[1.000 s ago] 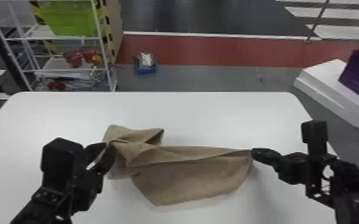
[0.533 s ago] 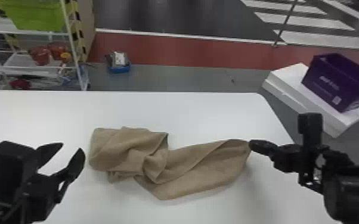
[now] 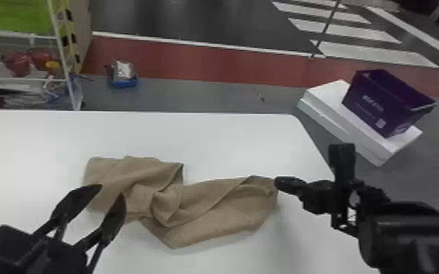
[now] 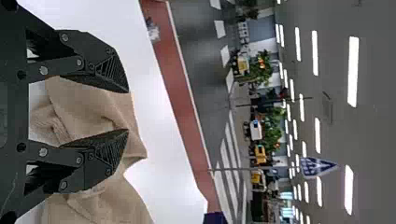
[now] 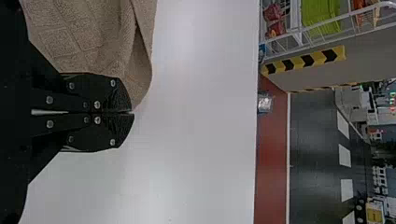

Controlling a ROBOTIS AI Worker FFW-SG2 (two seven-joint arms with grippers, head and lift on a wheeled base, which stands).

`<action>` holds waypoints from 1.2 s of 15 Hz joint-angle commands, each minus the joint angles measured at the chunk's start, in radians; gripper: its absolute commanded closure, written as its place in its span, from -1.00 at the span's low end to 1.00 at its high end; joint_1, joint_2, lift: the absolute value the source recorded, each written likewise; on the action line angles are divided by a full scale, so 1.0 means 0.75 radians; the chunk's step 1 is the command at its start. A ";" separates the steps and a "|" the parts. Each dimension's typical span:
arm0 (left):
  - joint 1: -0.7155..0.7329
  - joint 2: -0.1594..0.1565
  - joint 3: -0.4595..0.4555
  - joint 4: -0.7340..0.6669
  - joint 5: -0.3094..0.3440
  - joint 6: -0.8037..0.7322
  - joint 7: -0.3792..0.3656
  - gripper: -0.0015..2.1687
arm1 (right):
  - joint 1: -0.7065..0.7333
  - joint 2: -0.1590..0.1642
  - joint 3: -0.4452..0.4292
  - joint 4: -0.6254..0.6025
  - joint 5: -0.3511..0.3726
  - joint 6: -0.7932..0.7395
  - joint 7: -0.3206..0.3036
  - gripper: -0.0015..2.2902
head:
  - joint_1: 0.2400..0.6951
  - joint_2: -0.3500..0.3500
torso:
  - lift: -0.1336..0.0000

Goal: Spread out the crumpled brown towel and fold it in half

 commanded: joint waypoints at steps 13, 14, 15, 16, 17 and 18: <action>-0.179 -0.010 -0.223 0.307 -0.121 -0.044 0.070 -0.36 | 0.103 0.024 0.021 -0.164 -0.067 0.033 0.000 0.26 | 1.00 -0.94 | -0.84; -0.198 -0.015 -0.225 0.332 -0.121 -0.044 0.070 -0.36 | 0.103 0.024 0.021 -0.166 -0.067 0.033 0.000 0.26 | 1.00 -0.94 | -0.84; -0.220 -0.015 -0.223 0.352 -0.109 -0.044 0.068 -0.36 | 0.103 0.024 0.021 -0.164 -0.069 0.033 0.000 0.26 | 1.00 -0.93 | -0.84; -0.243 -0.015 -0.223 0.371 -0.090 -0.032 0.066 -0.36 | 0.103 0.024 0.019 -0.166 -0.069 0.033 0.000 0.26 | 1.00 -0.93 | -0.84; -0.257 -0.015 -0.215 0.379 -0.076 -0.011 0.066 -0.36 | 0.103 0.024 0.015 -0.164 -0.067 0.033 0.000 0.26 | 1.00 -0.92 | -0.84; -0.259 -0.015 -0.211 0.377 -0.074 -0.007 0.066 -0.36 | 0.103 0.024 0.009 -0.164 -0.069 0.033 0.000 0.26 | 1.00 -0.92 | -0.84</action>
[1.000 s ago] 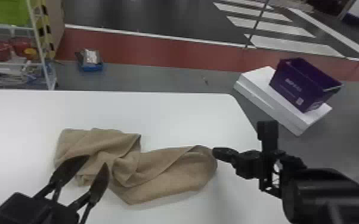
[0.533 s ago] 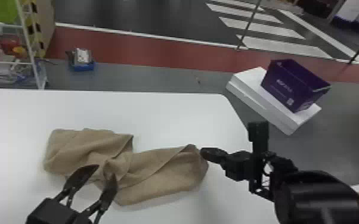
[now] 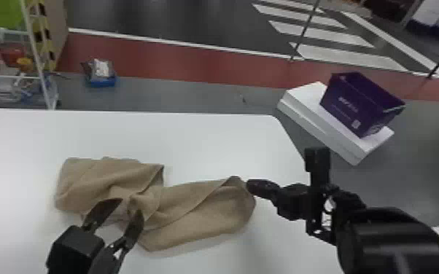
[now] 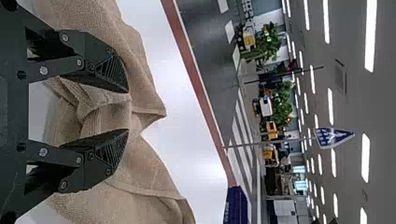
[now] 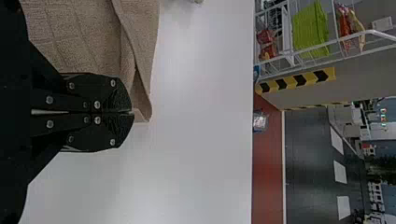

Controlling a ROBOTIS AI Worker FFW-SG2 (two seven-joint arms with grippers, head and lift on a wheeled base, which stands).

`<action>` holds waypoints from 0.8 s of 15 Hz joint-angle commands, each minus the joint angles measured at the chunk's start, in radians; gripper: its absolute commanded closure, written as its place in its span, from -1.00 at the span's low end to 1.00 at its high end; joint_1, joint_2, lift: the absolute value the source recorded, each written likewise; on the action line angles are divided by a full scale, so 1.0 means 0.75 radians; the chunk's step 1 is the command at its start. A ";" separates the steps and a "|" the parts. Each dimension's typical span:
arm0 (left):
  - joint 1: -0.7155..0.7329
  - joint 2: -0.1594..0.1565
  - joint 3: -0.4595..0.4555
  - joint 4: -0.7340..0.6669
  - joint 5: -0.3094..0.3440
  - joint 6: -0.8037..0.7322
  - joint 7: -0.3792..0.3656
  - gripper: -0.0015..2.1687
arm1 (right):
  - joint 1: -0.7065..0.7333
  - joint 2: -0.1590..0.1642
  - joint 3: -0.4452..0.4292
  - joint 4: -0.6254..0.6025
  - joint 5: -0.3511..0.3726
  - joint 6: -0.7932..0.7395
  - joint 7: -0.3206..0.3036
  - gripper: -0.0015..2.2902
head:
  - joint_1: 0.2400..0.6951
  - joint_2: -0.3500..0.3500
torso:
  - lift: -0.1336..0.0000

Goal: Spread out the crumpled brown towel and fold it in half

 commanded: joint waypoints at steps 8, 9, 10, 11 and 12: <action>-0.029 0.004 0.020 0.019 0.005 0.051 -0.009 -0.36 | -0.010 -0.002 -0.022 0.019 0.000 -0.008 0.000 0.26 | 1.00 -0.91 | -0.84; -0.024 0.006 0.020 0.019 0.003 0.055 -0.009 -0.36 | -0.014 -0.002 -0.022 0.023 0.002 -0.008 0.000 0.26 | 1.00 -0.91 | -0.84; -0.020 0.008 0.022 0.017 0.001 0.055 -0.006 -0.36 | -0.016 -0.002 -0.022 0.025 0.002 -0.008 0.002 0.26 | 1.00 -0.90 | -0.84; -0.016 0.008 0.030 0.019 0.003 0.055 -0.006 -0.35 | -0.018 -0.002 -0.022 0.028 0.002 -0.012 0.000 0.26 | 1.00 -0.90 | -0.84; -0.016 0.010 0.034 0.019 -0.001 0.055 -0.006 -0.36 | -0.018 -0.002 -0.022 0.030 0.002 -0.012 0.000 0.26 | 1.00 -0.90 | -0.84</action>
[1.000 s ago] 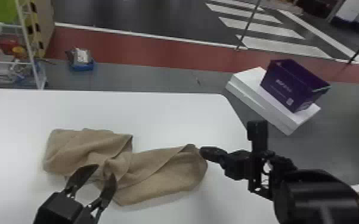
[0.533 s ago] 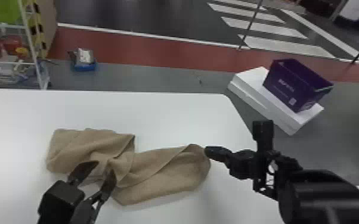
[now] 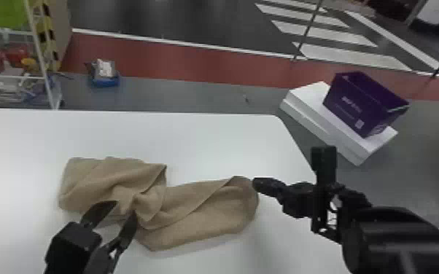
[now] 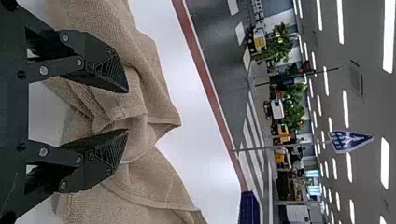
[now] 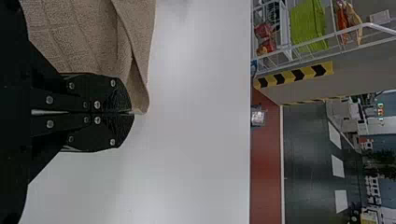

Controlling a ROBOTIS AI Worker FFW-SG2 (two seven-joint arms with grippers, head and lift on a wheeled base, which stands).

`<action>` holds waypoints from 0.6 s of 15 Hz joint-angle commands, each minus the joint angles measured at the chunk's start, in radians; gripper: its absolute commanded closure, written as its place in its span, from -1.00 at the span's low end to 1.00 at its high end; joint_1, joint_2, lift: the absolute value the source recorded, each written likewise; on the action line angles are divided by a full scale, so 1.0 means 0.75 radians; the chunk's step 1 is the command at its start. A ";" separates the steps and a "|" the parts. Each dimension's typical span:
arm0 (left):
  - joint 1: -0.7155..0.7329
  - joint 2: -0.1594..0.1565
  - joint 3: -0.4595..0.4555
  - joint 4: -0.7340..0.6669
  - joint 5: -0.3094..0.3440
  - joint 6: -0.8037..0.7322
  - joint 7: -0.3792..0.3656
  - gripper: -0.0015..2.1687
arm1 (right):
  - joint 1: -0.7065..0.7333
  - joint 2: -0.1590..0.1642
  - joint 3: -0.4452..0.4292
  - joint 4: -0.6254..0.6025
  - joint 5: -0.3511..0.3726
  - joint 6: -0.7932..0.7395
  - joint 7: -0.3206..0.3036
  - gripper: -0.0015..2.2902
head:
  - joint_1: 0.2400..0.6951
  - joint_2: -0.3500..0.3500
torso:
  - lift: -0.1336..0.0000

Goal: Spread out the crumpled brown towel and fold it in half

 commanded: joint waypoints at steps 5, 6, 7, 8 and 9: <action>0.008 0.002 0.030 -0.008 -0.007 -0.003 -0.004 -0.30 | -0.009 0.000 0.000 0.016 -0.002 -0.014 0.002 0.26 | 1.00 -0.86 | -0.84; 0.008 0.000 0.030 -0.008 -0.009 -0.003 -0.004 0.02 | -0.009 0.000 0.000 0.018 -0.002 -0.018 0.000 0.26 | 1.00 -0.85 | -0.84; 0.008 -0.002 0.034 -0.010 -0.007 0.002 -0.006 0.22 | -0.009 0.000 0.000 0.018 -0.002 -0.022 0.002 0.26 | 1.00 -0.85 | -0.84; 0.008 -0.002 0.036 -0.012 -0.005 0.002 -0.006 0.40 | -0.009 -0.002 -0.002 0.020 -0.002 -0.026 0.002 0.26 | 1.00 -0.85 | -0.84; 0.008 0.000 0.036 -0.014 -0.005 0.002 -0.006 0.65 | -0.009 -0.002 -0.002 0.022 -0.002 -0.030 0.000 0.26 | 1.00 -0.85 | -0.84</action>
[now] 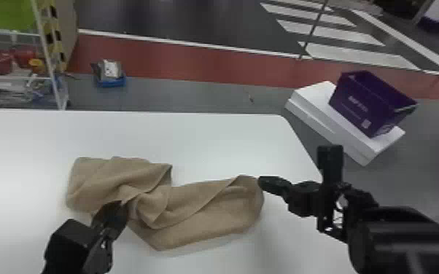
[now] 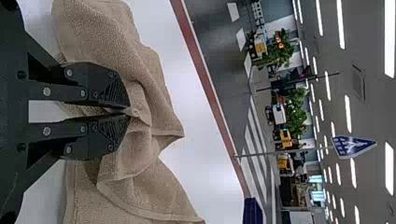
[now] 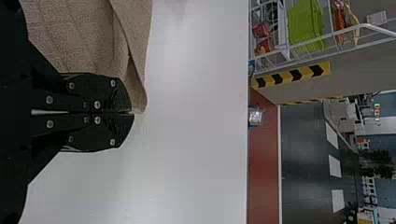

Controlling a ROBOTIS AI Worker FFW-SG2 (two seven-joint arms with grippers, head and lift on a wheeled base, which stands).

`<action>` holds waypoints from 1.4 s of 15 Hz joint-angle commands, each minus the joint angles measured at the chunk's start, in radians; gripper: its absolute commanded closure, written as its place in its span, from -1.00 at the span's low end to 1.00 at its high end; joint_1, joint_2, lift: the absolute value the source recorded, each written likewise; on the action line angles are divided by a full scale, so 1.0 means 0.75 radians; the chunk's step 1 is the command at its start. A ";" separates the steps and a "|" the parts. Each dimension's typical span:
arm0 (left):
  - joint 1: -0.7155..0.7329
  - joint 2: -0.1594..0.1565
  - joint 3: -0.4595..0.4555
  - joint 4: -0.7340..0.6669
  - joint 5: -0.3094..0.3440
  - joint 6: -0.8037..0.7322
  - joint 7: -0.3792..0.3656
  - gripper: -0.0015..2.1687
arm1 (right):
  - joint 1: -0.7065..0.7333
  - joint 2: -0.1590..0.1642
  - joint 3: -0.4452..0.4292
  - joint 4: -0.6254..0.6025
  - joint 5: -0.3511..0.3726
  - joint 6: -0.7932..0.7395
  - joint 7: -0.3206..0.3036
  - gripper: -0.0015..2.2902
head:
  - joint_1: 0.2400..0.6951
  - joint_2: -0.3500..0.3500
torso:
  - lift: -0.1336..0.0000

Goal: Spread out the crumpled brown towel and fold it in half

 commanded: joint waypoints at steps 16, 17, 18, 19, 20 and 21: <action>0.053 -0.026 0.470 -0.592 0.349 0.401 -0.012 0.74 | -0.090 -0.060 -0.541 -0.204 -0.338 0.031 0.255 0.26 | 1.00 -0.74 | -0.84; 0.055 -0.028 0.508 -0.612 0.380 0.422 -0.012 0.74 | -0.098 -0.078 -0.557 -0.208 -0.350 0.031 0.255 0.26 | 1.00 -0.72 | -0.84; 0.061 -0.030 0.535 -0.628 0.400 0.422 -0.012 0.74 | -0.102 -0.093 -0.574 -0.214 -0.358 0.031 0.255 0.26 | 0.98 -0.72 | -0.84; 0.078 -0.032 0.564 -0.649 0.423 0.418 -0.012 0.74 | -0.104 -0.099 -0.584 -0.231 -0.368 0.043 0.255 0.26 | 0.94 -0.71 | -0.84; 0.090 -0.032 0.588 -0.680 0.441 0.418 -0.014 0.74 | -0.108 -0.099 -0.596 -0.255 -0.378 0.051 0.255 0.26 | 0.91 -0.71 | -0.84; 0.092 -0.034 0.609 -0.708 0.449 0.418 -0.014 0.74 | -0.121 -0.099 -0.629 -0.268 -0.397 0.059 0.253 0.26 | 0.88 -0.70 | -0.84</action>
